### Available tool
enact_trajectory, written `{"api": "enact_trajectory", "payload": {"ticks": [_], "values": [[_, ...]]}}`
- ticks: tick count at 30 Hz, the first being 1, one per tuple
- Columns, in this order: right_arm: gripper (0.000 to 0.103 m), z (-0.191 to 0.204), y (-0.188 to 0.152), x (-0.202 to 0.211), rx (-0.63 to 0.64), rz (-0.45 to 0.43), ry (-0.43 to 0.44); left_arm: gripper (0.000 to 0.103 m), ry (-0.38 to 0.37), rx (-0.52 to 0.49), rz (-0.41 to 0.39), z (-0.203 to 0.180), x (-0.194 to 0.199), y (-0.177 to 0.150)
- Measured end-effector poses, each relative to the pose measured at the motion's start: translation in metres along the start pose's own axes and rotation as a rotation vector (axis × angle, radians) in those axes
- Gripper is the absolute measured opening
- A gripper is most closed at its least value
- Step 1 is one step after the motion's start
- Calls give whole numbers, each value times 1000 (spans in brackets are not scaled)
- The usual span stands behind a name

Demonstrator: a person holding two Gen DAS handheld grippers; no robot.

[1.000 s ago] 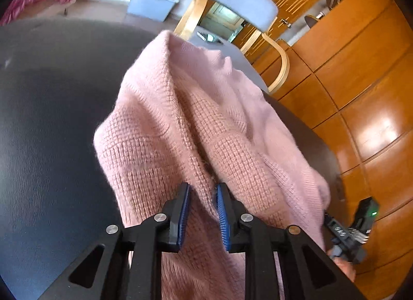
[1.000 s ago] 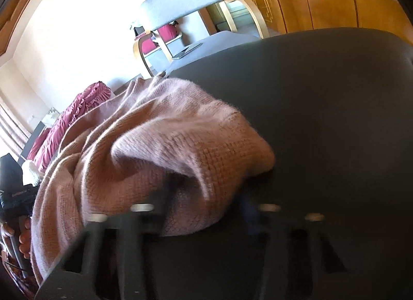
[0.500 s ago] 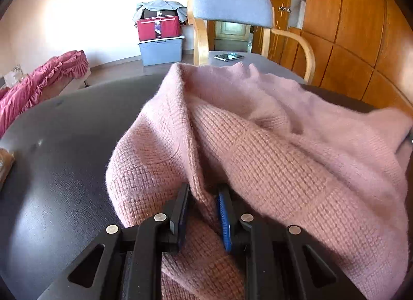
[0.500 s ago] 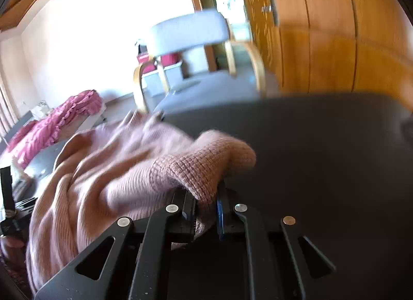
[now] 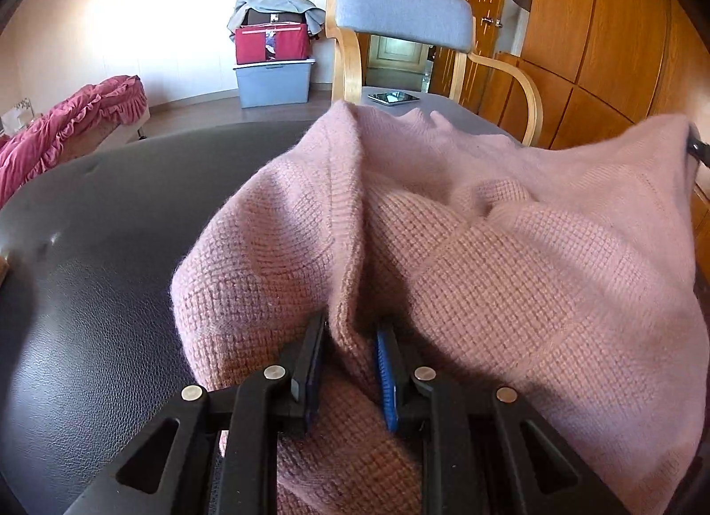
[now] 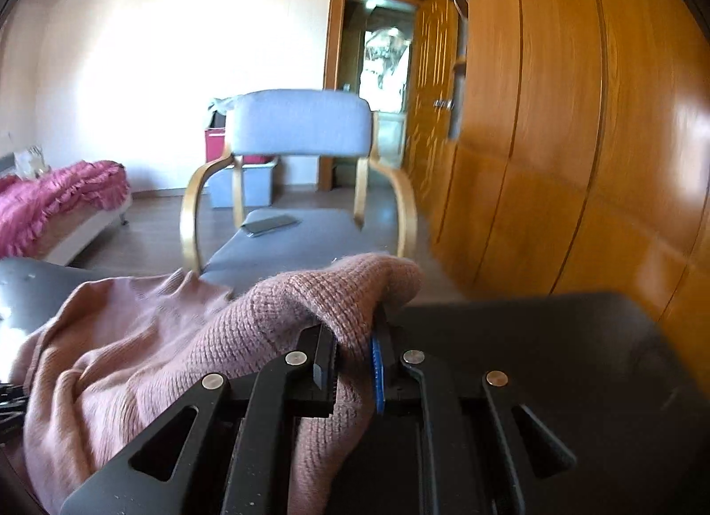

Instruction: Fold clothes

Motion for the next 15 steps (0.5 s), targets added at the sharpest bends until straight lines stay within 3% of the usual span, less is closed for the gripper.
{"api": "enact_trajectory", "payload": {"ticks": [8,11,13,15], "values": [[16,83,-34,-59,199,196,158,21,45,-24,-4,-6,0,0],[19,125,-57,-64,268,232,264,21,45,-24,-4,-4,-1,0],[24,154,-71,-60,369,242,275,21,49,-26,-4,-3,-1,1],[26,176,-79,-50,521,213,207,21,54,-29,-4,-2,-2,1]]}}
Point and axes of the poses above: each gripper's, at about its wrist camera, not at the fingertips, and x roughly against the way its jaws point, z to its left, y to its top, the point moved 5 cm from there along -x, roughly the way its jaws point, and after that the axes turned 12 degrees about z, right-handed, at the moved point
